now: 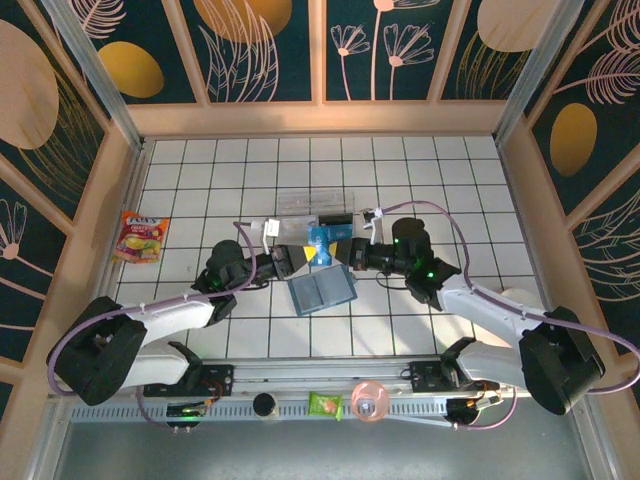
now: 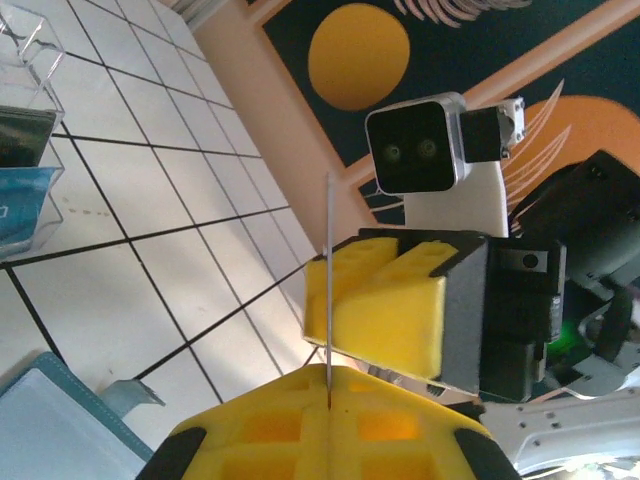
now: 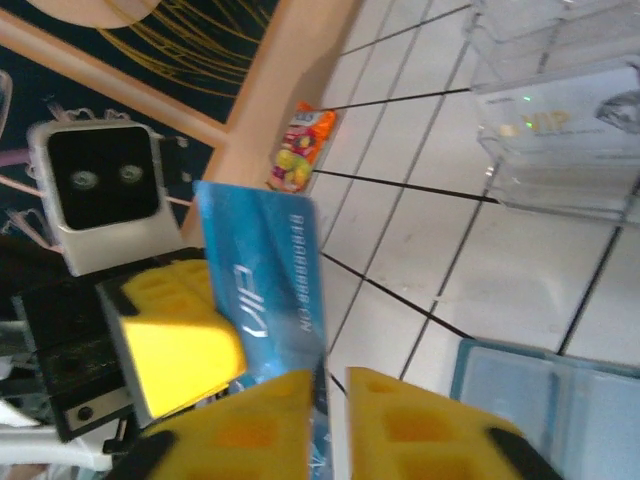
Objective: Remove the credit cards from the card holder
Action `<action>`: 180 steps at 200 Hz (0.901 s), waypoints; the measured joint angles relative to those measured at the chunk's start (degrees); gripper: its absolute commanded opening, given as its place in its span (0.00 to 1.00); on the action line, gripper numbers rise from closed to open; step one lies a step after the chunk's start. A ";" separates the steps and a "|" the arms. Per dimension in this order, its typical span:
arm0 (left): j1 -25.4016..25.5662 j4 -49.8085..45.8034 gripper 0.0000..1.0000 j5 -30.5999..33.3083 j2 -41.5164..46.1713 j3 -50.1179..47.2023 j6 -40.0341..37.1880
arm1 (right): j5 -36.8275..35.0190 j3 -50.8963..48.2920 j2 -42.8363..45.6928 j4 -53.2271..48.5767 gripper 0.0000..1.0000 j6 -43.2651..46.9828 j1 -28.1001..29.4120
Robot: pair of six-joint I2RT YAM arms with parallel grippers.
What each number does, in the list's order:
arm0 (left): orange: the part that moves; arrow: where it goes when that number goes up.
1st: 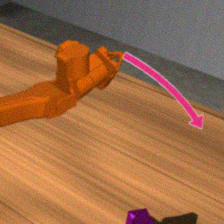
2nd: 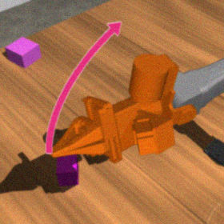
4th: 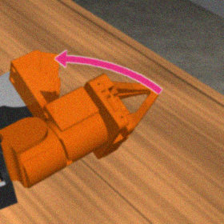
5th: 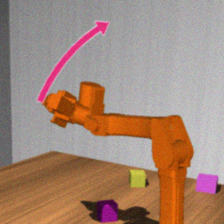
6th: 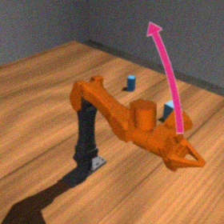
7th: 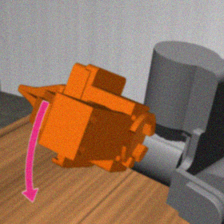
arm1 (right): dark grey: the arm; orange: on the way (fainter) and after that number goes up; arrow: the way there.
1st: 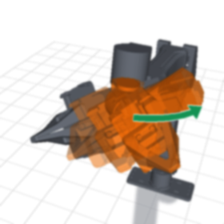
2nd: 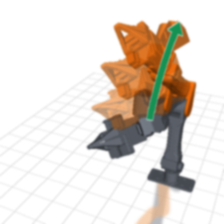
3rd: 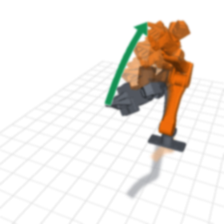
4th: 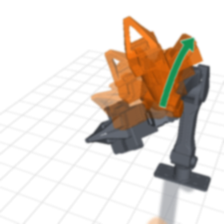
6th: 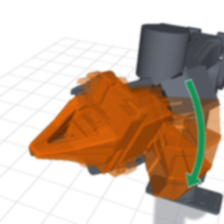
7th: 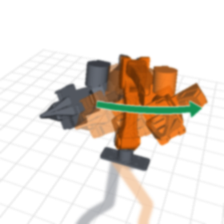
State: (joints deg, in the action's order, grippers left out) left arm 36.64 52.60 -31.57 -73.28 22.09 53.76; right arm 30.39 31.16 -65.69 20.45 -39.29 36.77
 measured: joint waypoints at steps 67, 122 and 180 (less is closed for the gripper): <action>1.01 -34.07 0.00 1.75 -3.10 24.65 -23.58 | -15.85 0.00 16.04 -15.93 0.25 3.76 -6.01; 2.49 -63.63 0.00 5.75 -11.56 48.11 -55.12 | -20.33 -1.49 19.54 -21.40 0.24 4.46 -9.07; 2.49 -84.52 0.00 9.81 -24.15 67.38 -76.81 | -20.31 -2.89 19.54 -23.96 0.23 4.44 -11.50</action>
State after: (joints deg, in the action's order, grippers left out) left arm 39.13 -31.92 -21.76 -97.43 89.47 -23.05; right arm 10.09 28.27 -46.15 -3.51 -34.85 25.28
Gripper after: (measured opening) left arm 0.052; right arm 0.235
